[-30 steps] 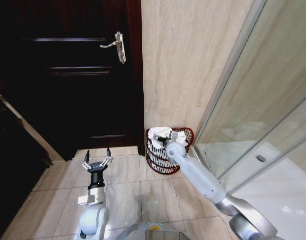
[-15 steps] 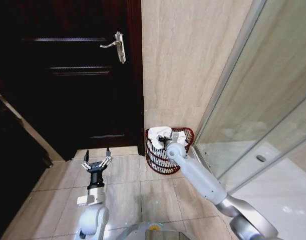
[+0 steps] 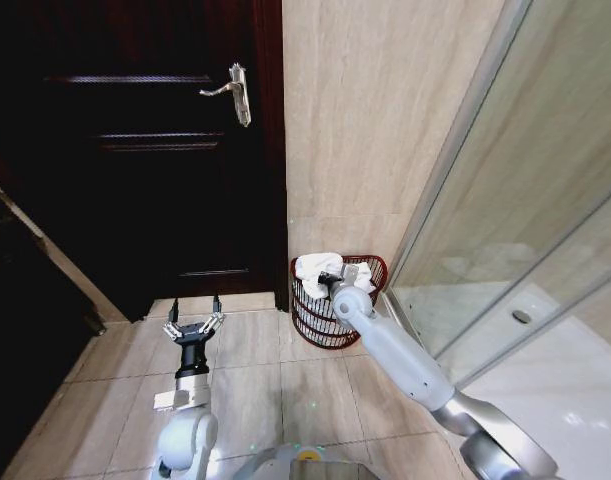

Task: Discard the used towel into the hamper.

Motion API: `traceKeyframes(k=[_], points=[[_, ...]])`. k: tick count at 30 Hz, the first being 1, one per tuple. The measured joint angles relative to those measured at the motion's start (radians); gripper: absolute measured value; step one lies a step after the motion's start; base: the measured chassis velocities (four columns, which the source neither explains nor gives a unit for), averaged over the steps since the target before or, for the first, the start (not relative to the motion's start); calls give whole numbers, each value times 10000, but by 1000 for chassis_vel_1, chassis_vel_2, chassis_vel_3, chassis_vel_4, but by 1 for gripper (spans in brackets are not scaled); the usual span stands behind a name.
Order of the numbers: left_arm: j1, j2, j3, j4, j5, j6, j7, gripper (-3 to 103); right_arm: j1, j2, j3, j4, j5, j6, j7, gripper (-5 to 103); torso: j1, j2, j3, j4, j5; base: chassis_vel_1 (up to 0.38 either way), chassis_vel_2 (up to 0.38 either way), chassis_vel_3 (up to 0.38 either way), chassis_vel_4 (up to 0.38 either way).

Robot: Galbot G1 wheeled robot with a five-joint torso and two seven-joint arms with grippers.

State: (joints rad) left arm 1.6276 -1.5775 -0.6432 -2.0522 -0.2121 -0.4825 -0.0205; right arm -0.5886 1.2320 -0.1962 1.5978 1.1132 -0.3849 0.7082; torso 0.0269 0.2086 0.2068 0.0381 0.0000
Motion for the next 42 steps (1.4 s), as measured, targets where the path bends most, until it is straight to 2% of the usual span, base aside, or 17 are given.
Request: traceKeyframes(k=[6, 17, 31, 36, 42], points=[[-35, -130, 199, -200, -78, 204, 62, 100, 151, 123, -243, 92, 32, 78, -132, 3, 0, 0, 0, 0, 0, 0, 0, 0, 0], [86, -4, -29, -233, -281, 162, 91, 100, 185, 198, -287, -121, -130, 92, -181, 3, 0, 0, 0, 2, 0, 0, 0, 0, 0], [75, 52, -1, -70, -391, 35, 178, 100, 12, -880, 743, 448, -147, 37, -112, 3, 0, 0, 0, 0, 2, 0, 0, 0, 0], [69, 56, 41, -67, -365, 35, 212, 100, 185, -1067, 978, 557, -482, 118, -161, 3, 0, 0, 0, 1, 2, 0, 0, 0, 0], [66, 77, 68, -80, -348, 39, 233, 100, 437, -1264, 1158, 749, -935, 131, 232, 3, 0, 0, 0, 2, 3, 0, 0, 0, 0]])
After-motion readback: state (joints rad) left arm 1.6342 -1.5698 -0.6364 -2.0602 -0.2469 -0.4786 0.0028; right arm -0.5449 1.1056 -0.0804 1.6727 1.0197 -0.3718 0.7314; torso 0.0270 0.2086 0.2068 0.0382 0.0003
